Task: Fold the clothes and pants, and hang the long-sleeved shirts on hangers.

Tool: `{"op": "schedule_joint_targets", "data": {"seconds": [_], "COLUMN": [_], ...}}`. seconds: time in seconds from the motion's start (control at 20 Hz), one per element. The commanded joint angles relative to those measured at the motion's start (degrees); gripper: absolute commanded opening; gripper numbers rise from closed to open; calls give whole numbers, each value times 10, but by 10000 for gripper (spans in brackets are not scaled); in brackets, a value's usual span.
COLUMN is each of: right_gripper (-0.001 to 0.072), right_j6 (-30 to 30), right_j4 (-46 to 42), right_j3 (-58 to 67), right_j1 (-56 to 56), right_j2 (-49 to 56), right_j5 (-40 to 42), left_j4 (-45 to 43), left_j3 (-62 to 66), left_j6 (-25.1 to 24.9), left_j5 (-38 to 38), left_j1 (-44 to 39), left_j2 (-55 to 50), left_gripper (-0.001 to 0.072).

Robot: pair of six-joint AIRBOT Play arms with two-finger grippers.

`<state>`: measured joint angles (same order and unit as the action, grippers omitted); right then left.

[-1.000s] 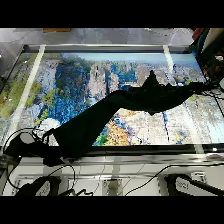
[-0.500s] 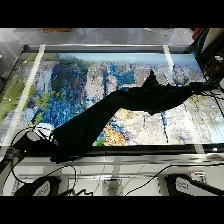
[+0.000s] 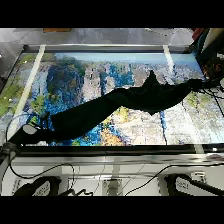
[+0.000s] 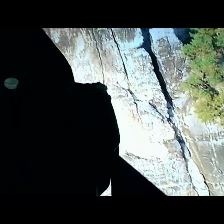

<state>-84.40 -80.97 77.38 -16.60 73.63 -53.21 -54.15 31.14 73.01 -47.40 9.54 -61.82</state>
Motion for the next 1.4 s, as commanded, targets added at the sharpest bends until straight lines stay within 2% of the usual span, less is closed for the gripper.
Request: {"op": "schedule_joint_targets", "data": {"seconds": [0.0, 0.15, 0.25, 0.45, 0.55, 0.65, 0.75, 0.85, 0.9, 1.0, 1.15, 1.25, 1.35], "right_gripper": [43, 42, 42, 42, 42, 42, 43, 42, 42, 42, 42, 43, 42], "right_j6": [-17, -37, -54, -138, -139, -128, -73, -27, -18, -16, -16, -9, 2], "right_j4": [83, 72, 67, 66, 57, 12, -20, -24, -23, -25, -25, -29, -40], "right_j3": [9, 62, 116, 193, 200, 199, 195, 156, 125, 43, -107, -201, -281], "right_j1": [0, -4, -12, -51, -74, -91, -98, -98, -98, -98, -98, -98, -98], "right_j2": [0, 0, 0, 0, -1, 2, 13, 14, 12, -2, -60, -109, -155], "right_j5": [103, 148, 158, 147, 60, -66, -186, -246, -262, -262, -203, -179, -177], "left_j4": [20, 19, 19, 19, 3, -87, -207, -272, -289, -290, -293, -294, -306], "left_j3": [141, 304, 412, 547, 551, 551, 550, 549, 547, 518, 459, 416, 364], "left_j6": [27, 81, 82, 82, 80, 79, 74, 52, 47, 34, -31, -90, -100], "left_j5": [139, 251, 253, 233, 175, 57, -72, -166, -198, -212, -223, -259, -280], "left_j1": [12, 53, 86, 129, 143, 150, 150, 150, 151, 153, 157, 168, 188], "left_j2": [0, -14, -43, -99, -113, -131, -159, -196, -213, -224, -209, -197, -184], "left_gripper": [22, 20, 20, 20, 21, 22, 23, 23, 23, 23, 24, 24, 24]}}
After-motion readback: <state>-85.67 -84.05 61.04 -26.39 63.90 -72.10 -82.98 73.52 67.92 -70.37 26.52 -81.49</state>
